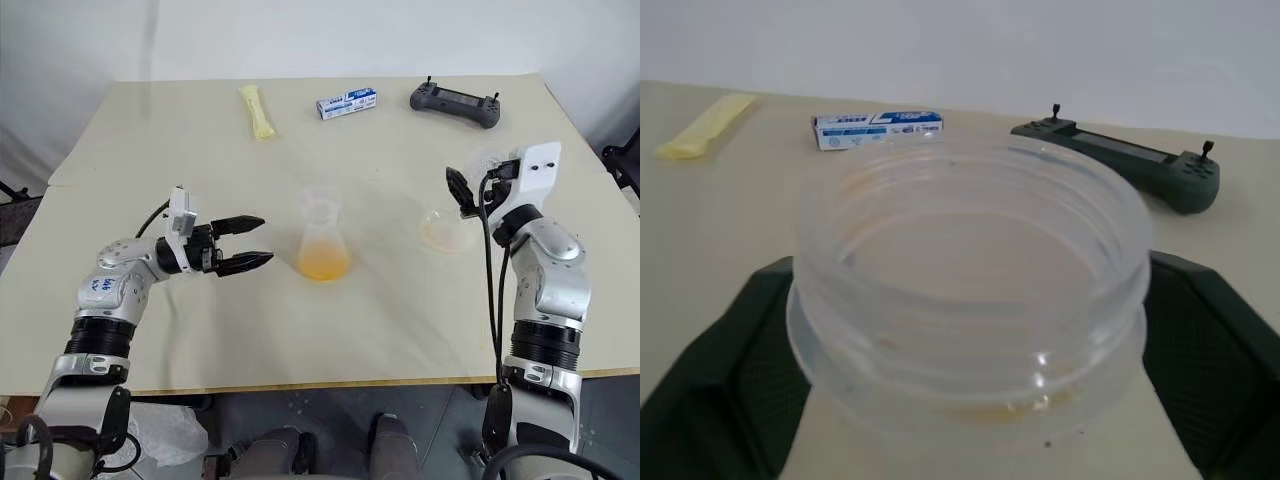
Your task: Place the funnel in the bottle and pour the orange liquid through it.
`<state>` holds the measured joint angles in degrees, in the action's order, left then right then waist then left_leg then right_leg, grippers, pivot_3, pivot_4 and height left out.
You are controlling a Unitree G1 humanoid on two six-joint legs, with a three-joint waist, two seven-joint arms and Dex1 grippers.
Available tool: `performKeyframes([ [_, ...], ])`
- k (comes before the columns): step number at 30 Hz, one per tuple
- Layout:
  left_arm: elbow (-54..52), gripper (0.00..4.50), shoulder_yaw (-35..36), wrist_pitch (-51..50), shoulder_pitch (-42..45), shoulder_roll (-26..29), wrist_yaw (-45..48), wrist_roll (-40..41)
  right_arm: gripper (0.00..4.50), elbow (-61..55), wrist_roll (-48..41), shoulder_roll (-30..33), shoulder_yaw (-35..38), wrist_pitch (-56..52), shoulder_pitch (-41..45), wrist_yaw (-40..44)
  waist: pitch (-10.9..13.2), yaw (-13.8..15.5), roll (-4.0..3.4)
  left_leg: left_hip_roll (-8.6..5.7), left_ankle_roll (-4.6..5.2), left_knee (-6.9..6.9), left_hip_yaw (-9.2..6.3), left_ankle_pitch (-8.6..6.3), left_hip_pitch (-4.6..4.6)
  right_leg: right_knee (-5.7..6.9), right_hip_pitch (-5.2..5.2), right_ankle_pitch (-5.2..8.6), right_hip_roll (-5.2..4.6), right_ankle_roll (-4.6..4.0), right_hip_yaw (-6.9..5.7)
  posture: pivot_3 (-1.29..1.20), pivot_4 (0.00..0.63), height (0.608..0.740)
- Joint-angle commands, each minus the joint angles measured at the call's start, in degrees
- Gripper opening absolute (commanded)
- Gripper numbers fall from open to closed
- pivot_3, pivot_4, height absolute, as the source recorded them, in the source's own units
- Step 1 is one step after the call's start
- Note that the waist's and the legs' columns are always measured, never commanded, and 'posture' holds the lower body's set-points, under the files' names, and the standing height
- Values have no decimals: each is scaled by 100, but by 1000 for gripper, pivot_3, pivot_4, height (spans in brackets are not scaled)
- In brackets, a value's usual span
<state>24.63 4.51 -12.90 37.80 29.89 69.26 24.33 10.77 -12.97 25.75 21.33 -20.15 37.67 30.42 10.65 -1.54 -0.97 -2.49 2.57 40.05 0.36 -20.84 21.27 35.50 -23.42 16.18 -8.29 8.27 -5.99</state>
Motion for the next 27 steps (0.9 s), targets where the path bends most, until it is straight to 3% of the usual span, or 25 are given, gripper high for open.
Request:
performKeyframes([
  [1, -228, 4500, 112, 67, 52, -7, 33, 117, 4474, -381, -182, 187, 45, 134, -22, -48, 0, 4, 0, -1, 0, 0, -1, 0, 0, 0, 0, 0, -1, 0, 0, 0, 150, 740],
  [9, -170, 4500, 81, 195, 112, -63, 166, 118, 4474, -835, -574, 504, 81, -6, 187, 53, 0, 3, 0, -3, 0, 0, -1, 0, 0, -1, 0, 0, -4, 0, -1, 0, 150, 740],
  [17, -91, 4500, 157, 355, 135, -35, 451, 184, 4474, -2207, -1455, 1122, -22, -800, -176, 654, 0, 39, 0, -2, 0, 0, -2, 0, 1, -1, 0, 0, -5, 0, -3, 0, 150, 740],
  [20, -7, 4500, 144, 342, 123, 122, 708, 176, 4474, -3246, -2338, 1556, 172, -1201, -1018, 1487, 1, 125, 2, -3, 1, 0, 0, 0, 2, -6, 2, 0, -6, 0, -4, 0, 150, 740],
  [23, 99, 4500, 103, 522, 25, 314, 1092, 119, 4474, -4098, -3398, 2022, 735, -1648, -2500, 2574, 3, 225, 6, -2, 1, 3, 2, -1, 4, -9, 3, 0, -5, 0, -9, 0, 150, 740],
  [27, 346, 4500, 102, 852, 8, 363, 1282, 36, 4474, -4055, -3142, 2221, 905, -1339, -3644, 3011, 4, 289, 12, -5, 17, 12, 25, -2, -2, -46, 30, -4, -9, 7, -7, 0, 150, 740],
])
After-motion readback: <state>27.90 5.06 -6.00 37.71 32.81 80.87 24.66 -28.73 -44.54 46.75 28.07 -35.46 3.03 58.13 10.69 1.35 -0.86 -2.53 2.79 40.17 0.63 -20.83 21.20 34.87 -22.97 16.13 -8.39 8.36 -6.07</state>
